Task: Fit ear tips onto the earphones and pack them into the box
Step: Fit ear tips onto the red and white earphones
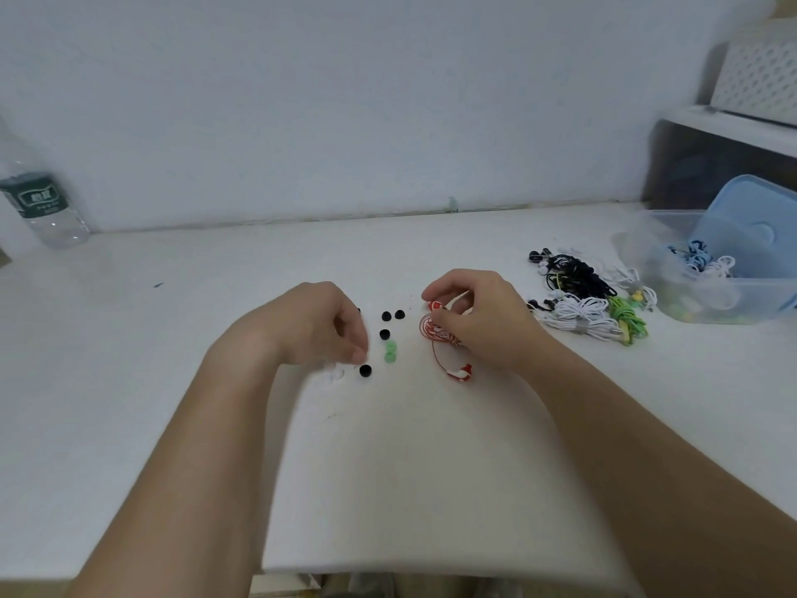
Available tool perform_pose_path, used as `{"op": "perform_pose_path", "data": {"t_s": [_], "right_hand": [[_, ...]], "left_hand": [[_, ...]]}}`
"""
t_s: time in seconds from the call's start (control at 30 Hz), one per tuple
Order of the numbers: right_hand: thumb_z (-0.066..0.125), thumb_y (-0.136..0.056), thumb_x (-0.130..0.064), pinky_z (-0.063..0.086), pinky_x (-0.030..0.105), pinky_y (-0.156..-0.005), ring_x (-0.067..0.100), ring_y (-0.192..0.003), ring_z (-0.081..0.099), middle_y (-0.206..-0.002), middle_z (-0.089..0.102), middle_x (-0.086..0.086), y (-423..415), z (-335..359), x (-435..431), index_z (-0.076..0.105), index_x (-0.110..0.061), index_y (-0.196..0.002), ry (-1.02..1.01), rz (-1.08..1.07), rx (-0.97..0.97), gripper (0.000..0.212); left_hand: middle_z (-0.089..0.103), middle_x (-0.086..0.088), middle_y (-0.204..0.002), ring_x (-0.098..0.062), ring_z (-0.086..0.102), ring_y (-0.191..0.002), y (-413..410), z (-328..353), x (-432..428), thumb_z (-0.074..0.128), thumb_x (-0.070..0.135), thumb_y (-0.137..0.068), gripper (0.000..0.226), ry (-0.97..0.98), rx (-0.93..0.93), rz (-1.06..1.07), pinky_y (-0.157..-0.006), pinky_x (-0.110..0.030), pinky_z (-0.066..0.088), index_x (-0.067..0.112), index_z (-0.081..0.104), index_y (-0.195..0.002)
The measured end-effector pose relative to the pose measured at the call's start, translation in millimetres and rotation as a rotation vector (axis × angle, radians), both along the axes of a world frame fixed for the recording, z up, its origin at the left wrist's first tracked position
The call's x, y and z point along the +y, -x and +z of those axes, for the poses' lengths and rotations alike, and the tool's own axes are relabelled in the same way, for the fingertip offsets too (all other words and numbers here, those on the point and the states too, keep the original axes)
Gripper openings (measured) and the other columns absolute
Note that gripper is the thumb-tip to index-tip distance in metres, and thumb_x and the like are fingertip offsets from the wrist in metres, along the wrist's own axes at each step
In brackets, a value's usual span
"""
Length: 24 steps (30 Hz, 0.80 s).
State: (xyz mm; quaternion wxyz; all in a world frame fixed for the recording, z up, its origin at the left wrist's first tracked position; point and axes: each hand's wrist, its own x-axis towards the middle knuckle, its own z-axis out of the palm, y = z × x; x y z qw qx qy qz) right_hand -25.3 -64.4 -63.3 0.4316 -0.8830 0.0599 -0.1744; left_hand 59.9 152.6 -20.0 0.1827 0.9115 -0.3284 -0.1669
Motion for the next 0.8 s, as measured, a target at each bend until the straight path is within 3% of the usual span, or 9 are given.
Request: {"op": "perform_pose_path", "data": {"t_s": [0.13,0.23,0.3,0.37,0.47,0.57,0.67,0.8], "right_hand": [[0.071,-0.086,-0.012,0.044,0.009,-0.063,-0.004,-0.064,0.059,-0.082,0.069,-0.015,-0.2,0.0,-3.4,0.071,-0.034,-0.086,-0.028,-0.055,-0.018,0.022],[0.071,-0.087,-0.015,0.045,0.009,-0.069,-0.005,-0.067,0.06,-0.074,0.068,-0.021,-1.4,0.1,-10.3,0.074,-0.028,-0.092,-0.006,-0.138,-0.012,0.015],[0.07,-0.087,-0.017,0.043,0.009,-0.07,-0.005,-0.07,0.059,-0.081,0.069,-0.02,-1.9,-0.9,-13.4,0.074,-0.027,-0.1,0.068,-0.171,0.015,0.017],[0.071,-0.087,-0.023,0.045,0.019,-0.076,0.001,-0.074,0.057,-0.094,0.068,-0.014,-0.4,2.7,-15.0,0.072,-0.028,-0.108,0.162,-0.201,0.014,0.022],[0.077,-0.083,-0.025,0.043,0.022,-0.064,0.003,-0.061,0.055,-0.077,0.066,-0.014,11.2,24.2,-13.8,0.072,-0.028,-0.088,0.125,-0.087,-0.023,0.008],[0.085,-0.074,-0.035,0.041,0.018,-0.052,0.0,-0.05,0.055,-0.06,0.066,-0.013,28.2,43.4,-3.9,0.071,-0.025,-0.073,0.231,0.095,0.211,0.017],[0.087,-0.063,-0.046,0.052,0.024,-0.056,0.006,-0.059,0.066,-0.068,0.068,-0.013,35.2,45.8,8.7,0.071,-0.026,-0.074,0.487,0.114,0.438,0.028],[0.086,-0.071,-0.038,0.051,0.022,-0.057,0.004,-0.059,0.064,-0.072,0.069,-0.011,34.7,42.6,9.1,0.07,-0.026,-0.077,0.538,0.142,0.505,0.021]], "left_hand": [[0.075,0.011,-0.076,-0.01,0.071,-0.074,4.4,0.7,-3.9,0.076,0.018,-0.082,0.01,-0.014,0.01,0.001,-0.067,-0.023,0.051,0.028,0.075,-0.079],[0.075,0.012,-0.076,-0.005,0.071,-0.068,7.7,1.2,-6.4,0.072,0.016,-0.083,0.011,-0.01,0.015,0.012,-0.07,-0.025,0.054,0.027,0.074,-0.083],[0.074,0.011,-0.075,-0.005,0.071,-0.069,7.7,0.7,-6.7,0.072,0.016,-0.081,0.012,0.006,0.005,0.032,-0.071,-0.026,0.055,0.028,0.073,-0.082],[0.073,0.01,-0.076,-0.008,0.071,-0.072,6.8,0.9,-5.8,0.073,0.015,-0.079,0.014,0.054,-0.009,0.056,-0.072,-0.029,0.056,0.029,0.072,-0.079],[0.073,0.006,-0.077,-0.01,0.071,-0.07,5.1,2.7,-5.0,0.071,0.012,-0.08,0.015,0.189,-0.038,0.101,-0.074,-0.035,0.059,0.027,0.07,-0.079],[0.073,0.004,-0.077,-0.014,0.074,-0.068,6.2,3.5,-7.0,0.068,0.008,-0.083,0.014,0.377,-0.038,0.152,-0.076,-0.046,0.062,0.021,0.068,-0.083],[0.072,0.004,-0.076,-0.012,0.073,-0.065,10.0,3.6,-12.0,0.07,0.006,-0.084,0.012,0.513,-0.038,0.17,-0.073,-0.045,0.06,0.018,0.068,-0.085],[0.074,0.003,-0.082,-0.019,0.073,-0.07,11.6,2.4,-17.3,0.077,0.009,-0.081,0.014,0.638,-0.003,0.191,-0.067,-0.042,0.057,0.02,0.07,-0.085]]}}
